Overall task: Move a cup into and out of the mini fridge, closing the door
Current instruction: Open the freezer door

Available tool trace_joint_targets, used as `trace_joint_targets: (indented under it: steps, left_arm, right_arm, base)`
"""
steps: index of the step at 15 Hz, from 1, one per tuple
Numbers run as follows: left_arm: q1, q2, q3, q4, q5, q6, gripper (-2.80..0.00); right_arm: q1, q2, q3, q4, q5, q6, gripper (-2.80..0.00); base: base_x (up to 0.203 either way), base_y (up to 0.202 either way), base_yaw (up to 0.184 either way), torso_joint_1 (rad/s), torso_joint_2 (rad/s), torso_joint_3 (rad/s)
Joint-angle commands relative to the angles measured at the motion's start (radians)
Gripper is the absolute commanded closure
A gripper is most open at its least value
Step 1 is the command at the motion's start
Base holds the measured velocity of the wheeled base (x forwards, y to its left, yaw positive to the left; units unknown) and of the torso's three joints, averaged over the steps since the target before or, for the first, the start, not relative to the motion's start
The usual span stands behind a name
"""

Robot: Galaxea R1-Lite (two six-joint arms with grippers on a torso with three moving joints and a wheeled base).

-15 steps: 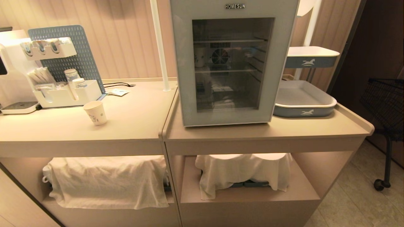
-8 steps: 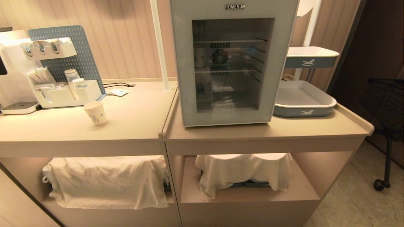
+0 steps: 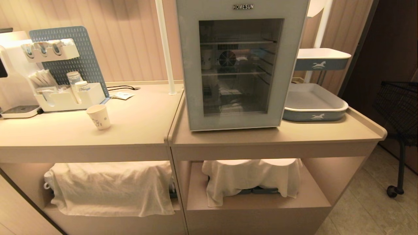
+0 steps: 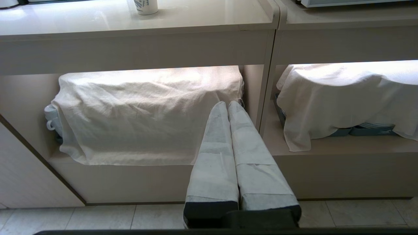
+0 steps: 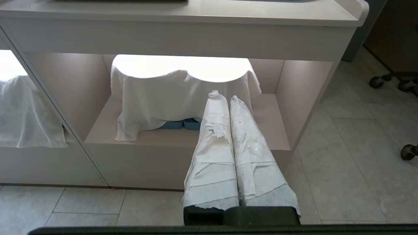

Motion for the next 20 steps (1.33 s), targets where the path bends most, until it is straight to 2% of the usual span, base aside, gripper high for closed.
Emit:
trace_joint_targets:
  steps: [1,4,6,14,20]
  left_arm:
    - [0.000,0.001,0.000,0.004,-0.001,0.003,0.00]
    - [0.000,0.001,0.000,0.008,-0.012,0.059,0.00]
    - [0.000,0.001,0.000,0.002,-0.014,0.069,0.00]
    - [0.001,0.000,0.000,0.004,-0.012,0.050,0.00]
    - [0.000,0.000,0.000,0.005,-0.012,0.052,0.00]
  right_arm:
    - [0.000,-0.002,0.001,0.002,0.001,0.009,0.00]
    - [0.000,-0.002,0.002,-0.002,0.002,-0.004,0.00]
    - [0.000,-0.002,0.002,-0.002,0.002,-0.004,0.00]
    - [0.000,-0.002,0.001,0.002,-0.001,0.008,0.00]
    - [0.000,-0.002,0.001,0.003,-0.002,0.012,0.00]
  base:
    - [0.000,0.000,0.000,0.000,0.00,0.000]
    - [0.000,0.000,0.000,0.000,0.00,0.000]
    - [0.000,0.000,0.000,0.000,0.00,0.000]
    - [0.169,0.000,-0.001,0.004,0.00,0.005]
    - [0.014,0.000,0.001,0.001,0.00,0.000]
